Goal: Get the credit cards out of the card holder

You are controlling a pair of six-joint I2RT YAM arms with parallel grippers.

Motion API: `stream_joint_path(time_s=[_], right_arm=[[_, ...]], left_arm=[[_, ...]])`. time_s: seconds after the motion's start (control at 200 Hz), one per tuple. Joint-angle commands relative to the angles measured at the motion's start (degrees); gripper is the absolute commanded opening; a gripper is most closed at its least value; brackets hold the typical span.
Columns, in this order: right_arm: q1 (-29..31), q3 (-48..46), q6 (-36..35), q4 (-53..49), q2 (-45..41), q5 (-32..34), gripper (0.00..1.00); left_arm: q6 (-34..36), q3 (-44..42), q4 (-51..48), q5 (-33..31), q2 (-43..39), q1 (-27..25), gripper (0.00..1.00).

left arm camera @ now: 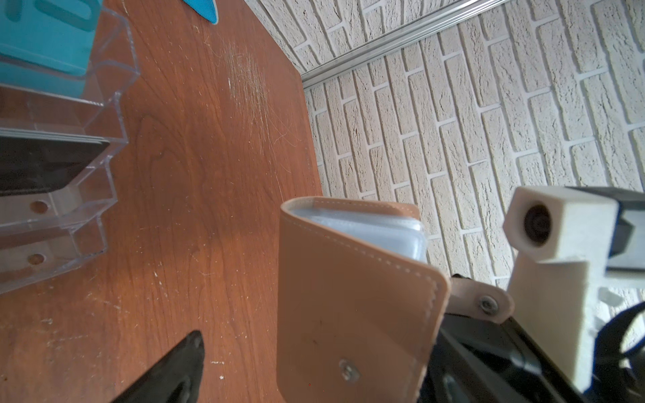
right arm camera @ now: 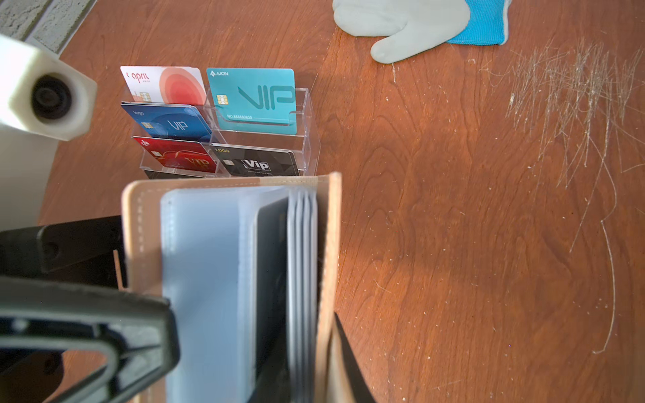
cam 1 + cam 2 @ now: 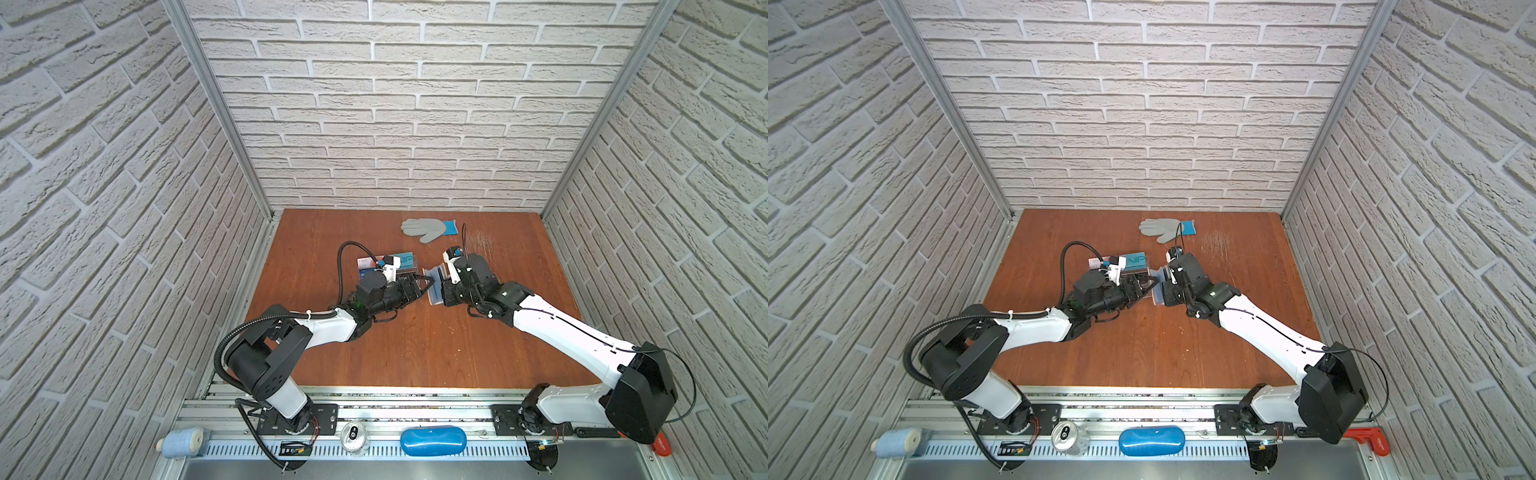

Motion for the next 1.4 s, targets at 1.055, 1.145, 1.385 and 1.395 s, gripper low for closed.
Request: stream_joint_path(time_s=[1.055,1.145,1.385,1.395], right_arm=[[1.26,3.28,-0.38,1.10,0.82,2.89,0.06],[1.25,3.25,-0.28,1.18,1.02,2.62,0.06],[1.25,3.33,0.14,1.09,1.14,2.39,0.06],[1.25,3.33,0.16,1.14,1.14,2.30,0.06]], left_arm=[[-0.67,-2.45,7.13,-1.54,1.98,-1.10,0.98],[-1.39,-2.44,8.59,-1.41,3.11,-1.19,0.98],[-1.91,-2.90,9.70,-1.28,3.11,-1.44,0.98],[-1.90,-2.99,9.58,-1.28,3.03,-1.45,0.98]])
